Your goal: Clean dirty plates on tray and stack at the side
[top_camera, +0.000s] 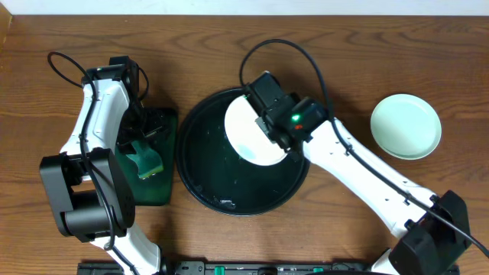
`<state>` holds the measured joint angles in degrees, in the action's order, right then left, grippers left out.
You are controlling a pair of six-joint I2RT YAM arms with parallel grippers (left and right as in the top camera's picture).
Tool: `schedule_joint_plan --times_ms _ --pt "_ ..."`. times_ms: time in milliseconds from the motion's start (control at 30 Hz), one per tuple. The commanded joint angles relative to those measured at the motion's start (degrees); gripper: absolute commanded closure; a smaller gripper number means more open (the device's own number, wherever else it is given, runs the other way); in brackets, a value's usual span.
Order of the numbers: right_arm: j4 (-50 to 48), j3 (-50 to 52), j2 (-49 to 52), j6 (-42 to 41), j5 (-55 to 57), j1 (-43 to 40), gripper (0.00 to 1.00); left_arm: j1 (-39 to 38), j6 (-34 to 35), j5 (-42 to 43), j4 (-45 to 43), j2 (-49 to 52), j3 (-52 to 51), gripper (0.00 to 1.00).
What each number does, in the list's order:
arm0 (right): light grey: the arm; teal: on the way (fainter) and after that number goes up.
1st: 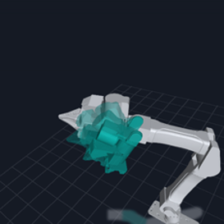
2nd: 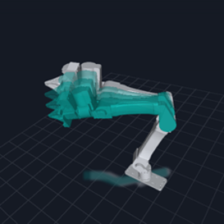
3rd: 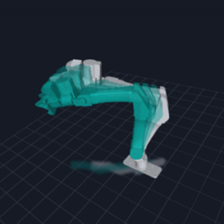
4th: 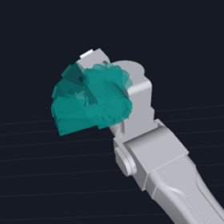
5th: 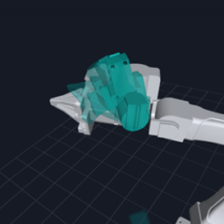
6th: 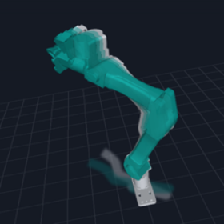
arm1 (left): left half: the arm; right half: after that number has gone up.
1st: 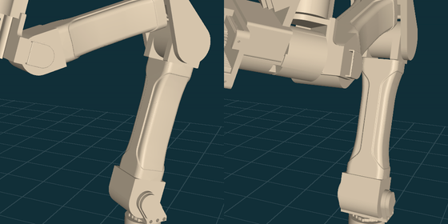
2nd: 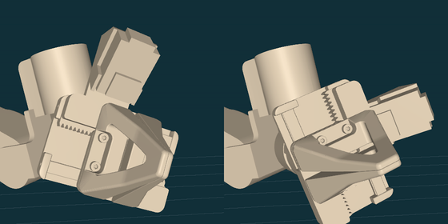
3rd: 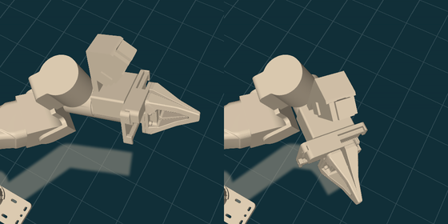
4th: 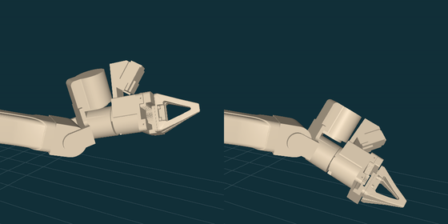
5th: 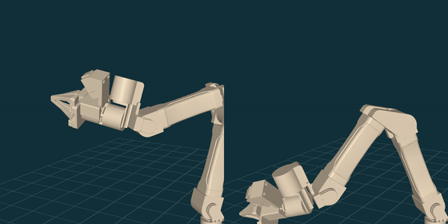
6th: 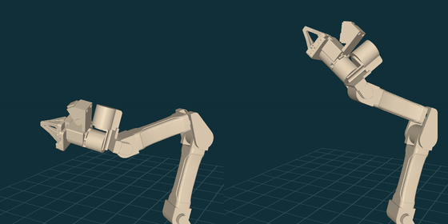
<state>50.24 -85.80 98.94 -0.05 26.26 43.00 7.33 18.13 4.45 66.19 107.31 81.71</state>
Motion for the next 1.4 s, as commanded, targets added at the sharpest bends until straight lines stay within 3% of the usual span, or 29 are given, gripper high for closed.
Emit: schedule_joint_plan --times_ms 0,367,667,1367 --pt "0.4 -2.6 -1.6 4.5 9.2 2.8 0.99 0.0 -0.3 1.2 0.4 -0.1 -0.5 0.18" --pt "0.1 -3.2 -1.6 17.2 35.5 13.8 0.99 0.0 -0.3 1.2 0.3 -0.1 -0.5 0.18" --pt "-0.1 -3.2 -1.6 20.9 48.5 19.4 0.99 0.0 -0.3 1.0 -0.3 -0.1 -0.5 0.18" --pt "-0.1 -3.2 -1.6 23.1 50.5 22.0 0.99 0.0 -0.3 0.9 -0.8 -0.1 -0.5 0.18"
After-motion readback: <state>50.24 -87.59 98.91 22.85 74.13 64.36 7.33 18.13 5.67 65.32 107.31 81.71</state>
